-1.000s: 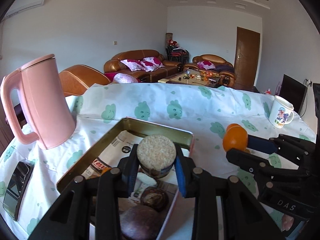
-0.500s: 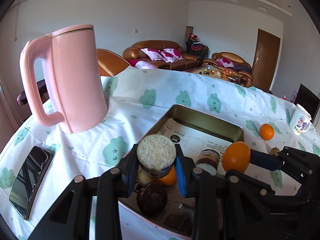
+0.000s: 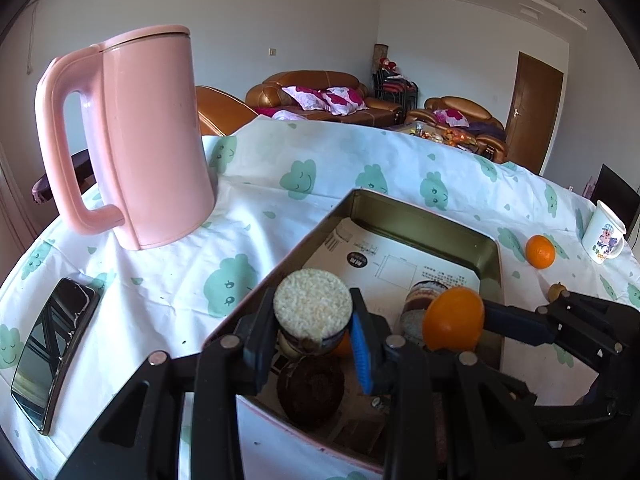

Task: Organize fruits
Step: 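Open both tools to drop the orange and cake into the tin, then grasp the small tan fruit with the right tool while the left tool grasps an orange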

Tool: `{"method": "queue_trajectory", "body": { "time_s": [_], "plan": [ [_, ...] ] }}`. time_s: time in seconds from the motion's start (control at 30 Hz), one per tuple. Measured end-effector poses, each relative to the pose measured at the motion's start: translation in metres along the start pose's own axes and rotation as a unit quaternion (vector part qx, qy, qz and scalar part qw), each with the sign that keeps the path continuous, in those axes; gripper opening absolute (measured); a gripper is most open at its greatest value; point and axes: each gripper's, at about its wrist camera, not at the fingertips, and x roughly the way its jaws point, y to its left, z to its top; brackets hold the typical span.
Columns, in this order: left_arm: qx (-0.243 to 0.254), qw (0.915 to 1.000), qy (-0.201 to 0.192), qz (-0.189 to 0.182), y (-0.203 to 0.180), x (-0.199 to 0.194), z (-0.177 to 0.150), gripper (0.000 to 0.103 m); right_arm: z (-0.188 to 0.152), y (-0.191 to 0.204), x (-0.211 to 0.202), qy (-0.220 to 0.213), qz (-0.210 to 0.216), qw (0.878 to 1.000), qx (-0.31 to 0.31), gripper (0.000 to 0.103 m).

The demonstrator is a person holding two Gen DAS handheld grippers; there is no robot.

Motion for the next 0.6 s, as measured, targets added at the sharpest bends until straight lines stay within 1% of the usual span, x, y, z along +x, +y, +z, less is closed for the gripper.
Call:
{"method": "queue_trajectory", "body": {
  "time_s": [0.13, 0.2, 0.23, 0.27, 0.3, 0.33, 0.37, 0.43, 0.5, 0.53, 0.6],
  "plan": [
    [-0.007, 1.0, 0.0, 0.002, 0.003, -0.001, -0.003, 0.036, 0.0, 0.0, 0.001, -0.003, 0.006, 1.0, 0.003, 0.042],
    [-0.009, 0.9999, -0.005, 0.004, 0.005, -0.004, -0.003, 0.045, 0.0, -0.001, -0.001, -0.004, 0.012, 1.0, 0.007, 0.044],
    [-0.011, 0.9999, -0.008, 0.003, 0.005, -0.006, -0.002, 0.055, 0.0, -0.002, -0.002, -0.005, 0.012, 1.0, 0.008, 0.051],
    [-0.011, 0.9999, -0.013, 0.004, 0.004, -0.008, -0.002, 0.065, 0.0, -0.003, -0.004, -0.008, 0.011, 1.0, 0.011, 0.055],
    [-0.012, 0.9998, -0.018, 0.007, 0.004, -0.011, -0.001, 0.069, 0.0, -0.005, -0.008, -0.011, 0.01, 1.0, 0.015, 0.058],
    [-0.013, 0.9997, -0.022, 0.006, 0.003, -0.014, 0.0, 0.072, 0.0, -0.008, -0.011, -0.014, 0.012, 1.0, 0.018, 0.058],
    [-0.013, 0.9996, -0.024, 0.004, 0.002, -0.016, 0.0, 0.072, -0.001, -0.01, -0.016, -0.016, 0.011, 1.0, 0.02, 0.058],
    [-0.012, 0.9995, -0.028, 0.001, 0.0, -0.02, 0.002, 0.072, -0.006, -0.018, -0.027, -0.018, -0.002, 1.0, 0.018, 0.058],
    [-0.009, 0.9995, -0.03, -0.003, -0.005, -0.023, 0.002, 0.075, -0.013, -0.033, -0.038, -0.014, -0.021, 0.999, 0.022, 0.058],
    [-0.008, 0.9995, -0.031, -0.005, -0.009, -0.025, 0.003, 0.079, -0.017, -0.043, -0.042, -0.009, -0.034, 0.999, 0.028, 0.058],
    [0.0, 0.9994, -0.033, -0.011, -0.018, -0.026, 0.003, 0.08, -0.027, -0.067, -0.052, 0.0, -0.065, 0.997, 0.043, 0.058]
  ]
}}
